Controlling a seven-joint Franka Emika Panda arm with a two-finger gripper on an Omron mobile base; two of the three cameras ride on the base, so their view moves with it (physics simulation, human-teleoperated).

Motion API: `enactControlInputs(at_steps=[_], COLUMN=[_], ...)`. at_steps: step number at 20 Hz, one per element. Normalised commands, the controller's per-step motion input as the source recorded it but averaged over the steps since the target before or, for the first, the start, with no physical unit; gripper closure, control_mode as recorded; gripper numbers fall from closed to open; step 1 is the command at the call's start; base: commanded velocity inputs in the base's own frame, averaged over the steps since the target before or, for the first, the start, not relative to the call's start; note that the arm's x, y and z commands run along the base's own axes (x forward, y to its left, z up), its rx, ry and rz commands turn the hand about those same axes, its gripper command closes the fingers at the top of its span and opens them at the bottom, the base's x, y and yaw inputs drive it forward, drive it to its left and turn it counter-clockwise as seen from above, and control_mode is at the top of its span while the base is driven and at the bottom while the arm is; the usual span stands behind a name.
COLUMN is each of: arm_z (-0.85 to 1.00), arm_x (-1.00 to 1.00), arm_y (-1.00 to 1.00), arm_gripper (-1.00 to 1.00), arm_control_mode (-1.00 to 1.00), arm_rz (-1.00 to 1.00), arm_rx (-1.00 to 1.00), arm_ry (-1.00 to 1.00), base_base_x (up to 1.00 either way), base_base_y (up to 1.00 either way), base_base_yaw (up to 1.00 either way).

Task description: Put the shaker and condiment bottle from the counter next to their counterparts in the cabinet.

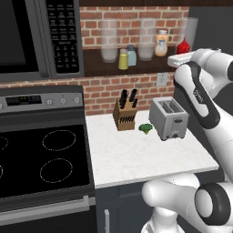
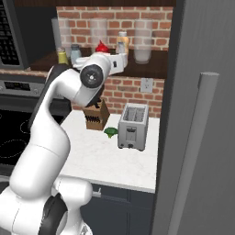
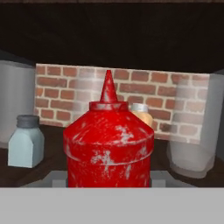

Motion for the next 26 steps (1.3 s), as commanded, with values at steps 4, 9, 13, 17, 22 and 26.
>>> enactControlInputs(at_steps=[4,9,13,17,22,26], arm_z=[-0.24,-0.13,0.00,0.02,0.11,0.10], arm_x=[0.26,0.31,0.36,0.36,0.34,0.31], arm_y=[0.00,0.00,0.00,0.00,0.00,0.00], arm_gripper=[1.00,1.00,1.00,1.00,1.00,1.00], arm_control_mode=[-1.00,-1.00,-1.00,-1.00,-1.00,-1.00], arm_rz=[0.00,-0.01,-0.03,-0.02,0.00,0.00], arm_rx=[0.07,0.07,0.06,0.02,0.00,0.00], arm_ry=[0.00,0.00,0.00,0.04,0.05,0.04], base_base_x=[0.00,0.00,0.00,0.00,0.00,0.00], base_base_y=[0.00,0.00,0.00,0.00,0.00,0.00], base_base_yaw=[0.00,0.00,0.00,0.00,0.00,0.00])
